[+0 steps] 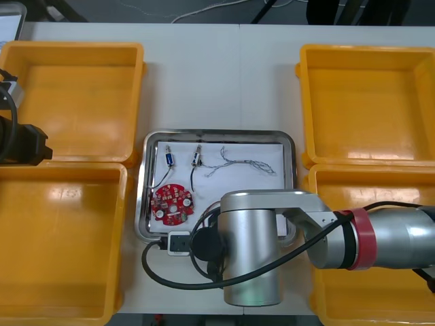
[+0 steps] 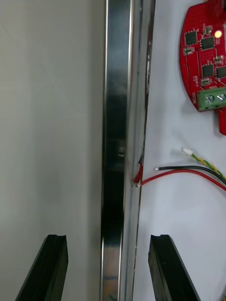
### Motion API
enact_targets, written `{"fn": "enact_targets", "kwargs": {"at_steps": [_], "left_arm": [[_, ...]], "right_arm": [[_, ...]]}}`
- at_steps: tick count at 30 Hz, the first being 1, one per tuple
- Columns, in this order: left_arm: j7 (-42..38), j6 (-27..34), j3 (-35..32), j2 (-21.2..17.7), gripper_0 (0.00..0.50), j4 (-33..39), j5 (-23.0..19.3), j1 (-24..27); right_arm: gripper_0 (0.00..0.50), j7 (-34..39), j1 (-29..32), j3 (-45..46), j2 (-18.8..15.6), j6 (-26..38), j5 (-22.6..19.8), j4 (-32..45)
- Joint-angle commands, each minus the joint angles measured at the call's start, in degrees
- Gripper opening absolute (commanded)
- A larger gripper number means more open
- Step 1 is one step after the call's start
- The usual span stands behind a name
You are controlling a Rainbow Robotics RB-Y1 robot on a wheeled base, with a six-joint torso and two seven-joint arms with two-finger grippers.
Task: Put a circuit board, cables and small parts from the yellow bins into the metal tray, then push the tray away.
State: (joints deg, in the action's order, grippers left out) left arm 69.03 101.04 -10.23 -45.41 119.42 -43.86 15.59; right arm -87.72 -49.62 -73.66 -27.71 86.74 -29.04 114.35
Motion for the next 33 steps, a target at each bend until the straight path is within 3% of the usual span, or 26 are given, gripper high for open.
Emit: {"fn": "enact_targets", "kwargs": {"at_steps": [1, 12, 13, 14, 15, 17, 20, 24, 25, 29, 33], "left_arm": [[0.76, -0.58, -1.73, -2.49, 0.472, 1.87, 0.27, -0.65], [0.76, -0.58, -1.73, -2.49, 0.473, 1.87, 0.27, -0.65], [0.76, -0.58, -1.73, -2.49, 0.472, 1.87, 0.27, -0.65], [0.76, -0.58, -1.73, -2.49, 0.472, 1.87, 0.27, -0.65], [0.76, -0.58, -1.73, -2.49, 0.474, 1.87, 0.27, -0.65], [0.76, -0.58, -1.73, -2.49, 0.474, 1.87, 0.27, -0.65], [0.76, -0.58, -1.73, -2.49, 0.473, 1.87, 0.27, -0.65], [0.76, -0.58, -1.73, -2.49, 0.475, 1.87, 0.27, -0.65], [0.76, -0.58, -1.73, -2.49, 0.472, 1.87, 0.27, -0.65], [0.76, -0.58, -1.73, -2.49, 0.472, 1.87, 0.27, -0.65], [0.76, -0.58, -1.73, -2.49, 0.471, 1.87, 0.27, -0.65]], "right_arm": [[0.5, -0.52, -1.79, -1.22, 2.75, -0.61, 1.09, -0.7], [0.485, -0.61, -1.79, -1.75, 2.49, -0.52, 1.71, -0.97], [0.45, -0.61, -1.79, -1.75, 2.49, -0.52, 1.8, -0.97], [0.45, -0.61, -1.79, -1.75, 2.49, -0.52, 1.8, -0.97], [0.405, -0.79, -1.79, -1.84, 2.4, -0.52, 1.88, -0.97], [0.397, -0.87, -1.79, -1.75, 2.4, -0.61, 1.88, -1.14], [0.288, -1.05, -1.7, -1.84, 2.4, -0.61, 1.97, -1.49], [0.242, -1.22, -1.79, -1.93, 2.4, -0.87, 1.97, -2.11], [0.137, -1.14, -1.79, -1.93, 2.4, -1.05, 1.88, -2.55], [0.007, -0.96, -1.97, -1.93, 2.13, -1.14, 1.97, -2.9], [0.0, -1.22, -2.85, -1.93, 1.78, -1.14, 2.06, -2.9]]}}
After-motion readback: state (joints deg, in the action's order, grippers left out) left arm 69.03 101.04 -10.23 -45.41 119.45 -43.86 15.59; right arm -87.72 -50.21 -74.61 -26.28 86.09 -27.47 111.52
